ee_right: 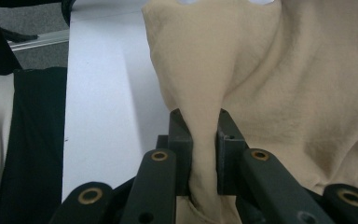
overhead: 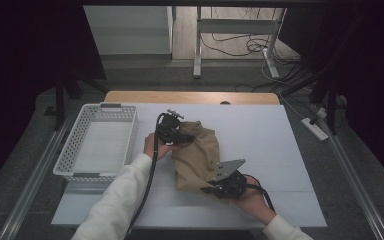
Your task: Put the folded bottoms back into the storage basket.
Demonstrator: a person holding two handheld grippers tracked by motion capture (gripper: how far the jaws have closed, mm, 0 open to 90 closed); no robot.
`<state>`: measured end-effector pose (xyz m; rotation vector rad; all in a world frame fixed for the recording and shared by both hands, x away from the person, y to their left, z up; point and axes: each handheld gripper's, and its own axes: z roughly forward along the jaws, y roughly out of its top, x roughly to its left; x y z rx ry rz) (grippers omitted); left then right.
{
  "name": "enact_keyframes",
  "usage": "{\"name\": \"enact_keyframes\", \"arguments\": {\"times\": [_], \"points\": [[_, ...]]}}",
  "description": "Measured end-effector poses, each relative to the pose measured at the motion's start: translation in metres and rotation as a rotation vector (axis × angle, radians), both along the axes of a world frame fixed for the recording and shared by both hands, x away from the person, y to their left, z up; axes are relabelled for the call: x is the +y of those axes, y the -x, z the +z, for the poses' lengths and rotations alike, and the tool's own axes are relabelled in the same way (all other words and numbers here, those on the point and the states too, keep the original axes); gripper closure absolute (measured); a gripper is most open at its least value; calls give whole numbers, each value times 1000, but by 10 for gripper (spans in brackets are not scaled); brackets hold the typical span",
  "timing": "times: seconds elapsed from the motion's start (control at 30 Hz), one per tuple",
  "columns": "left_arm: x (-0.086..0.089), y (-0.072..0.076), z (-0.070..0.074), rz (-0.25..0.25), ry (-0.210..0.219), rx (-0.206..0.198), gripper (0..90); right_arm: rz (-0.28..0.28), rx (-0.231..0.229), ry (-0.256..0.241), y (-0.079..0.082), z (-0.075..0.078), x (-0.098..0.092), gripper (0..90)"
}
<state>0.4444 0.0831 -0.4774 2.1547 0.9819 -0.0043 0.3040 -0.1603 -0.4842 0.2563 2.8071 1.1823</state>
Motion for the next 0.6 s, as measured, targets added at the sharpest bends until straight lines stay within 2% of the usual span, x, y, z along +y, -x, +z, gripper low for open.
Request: {"name": "enact_keyframes", "arguments": {"times": [0.6], "points": [[1,4,6,-25,28,-13,683,-5,-27,-29,2,8,-2,800]]}}
